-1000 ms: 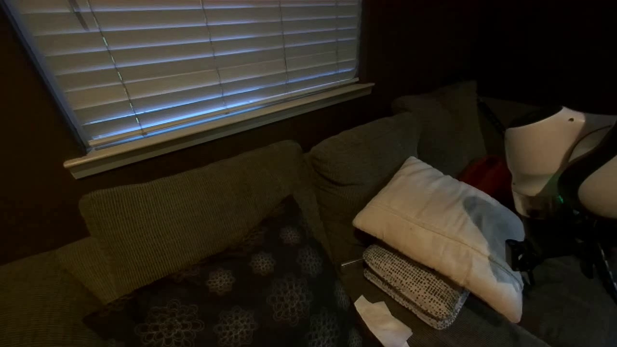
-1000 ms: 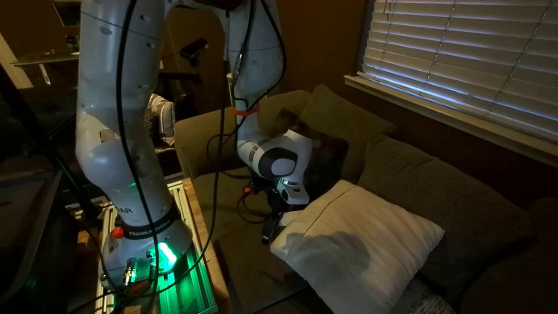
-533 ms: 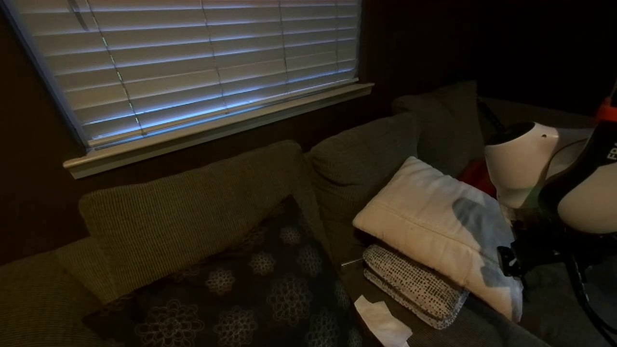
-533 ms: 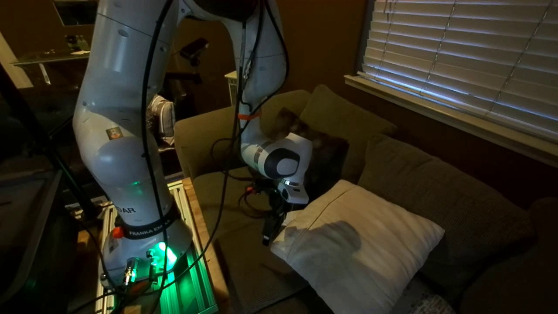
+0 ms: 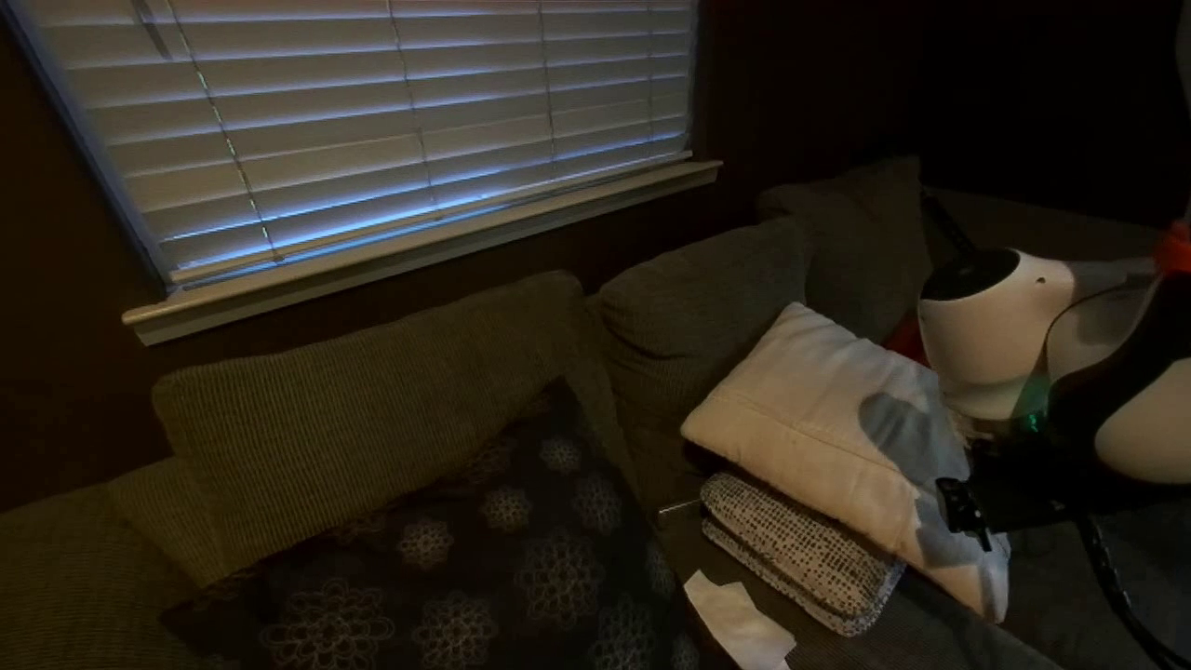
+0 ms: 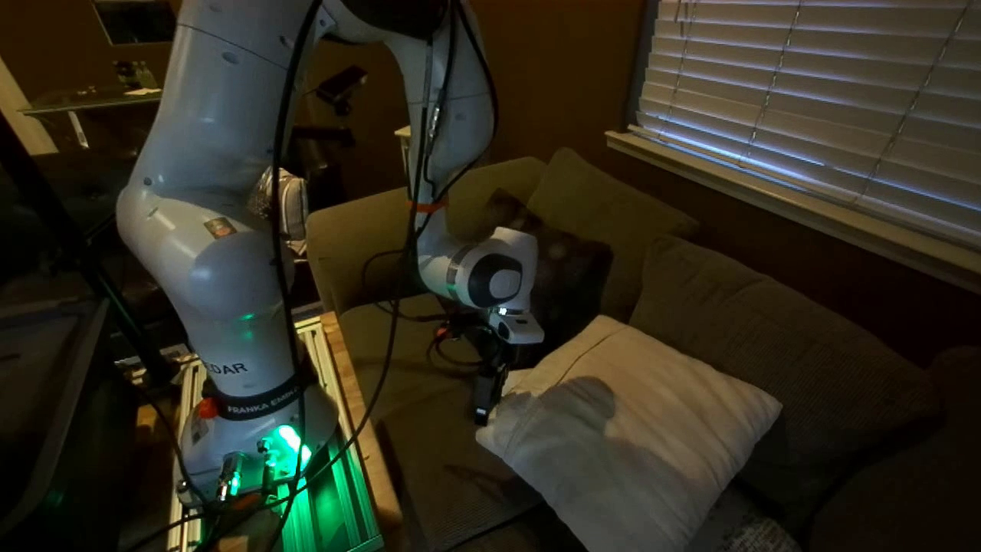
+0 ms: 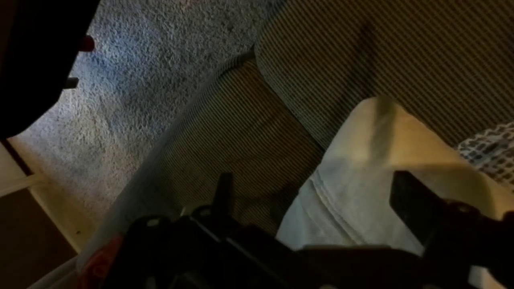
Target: Make the white pillow sit straight
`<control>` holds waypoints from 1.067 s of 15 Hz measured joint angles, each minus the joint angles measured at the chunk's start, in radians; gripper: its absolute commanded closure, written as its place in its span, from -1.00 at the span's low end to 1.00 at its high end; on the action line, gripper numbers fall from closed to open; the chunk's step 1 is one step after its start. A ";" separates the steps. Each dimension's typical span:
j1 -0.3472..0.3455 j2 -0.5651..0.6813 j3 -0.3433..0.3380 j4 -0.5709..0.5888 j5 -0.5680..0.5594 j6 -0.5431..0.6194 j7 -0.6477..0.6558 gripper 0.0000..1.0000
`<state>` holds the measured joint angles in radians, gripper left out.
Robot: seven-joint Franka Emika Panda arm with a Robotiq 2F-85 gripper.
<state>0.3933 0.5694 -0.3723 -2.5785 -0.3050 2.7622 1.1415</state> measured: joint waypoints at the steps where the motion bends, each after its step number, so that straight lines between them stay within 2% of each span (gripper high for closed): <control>1: 0.037 0.016 -0.014 0.001 -0.003 0.028 0.019 -1.00; 3: 0.086 0.049 -0.025 0.001 -0.001 0.084 0.046 -1.00; 8: 0.130 0.143 -0.030 0.006 0.024 0.199 0.047 -1.00; 16: 0.227 0.304 -0.063 0.058 0.199 0.313 -0.011 -1.00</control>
<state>0.6203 0.8730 -0.4357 -2.5202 -0.1056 3.0750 1.1308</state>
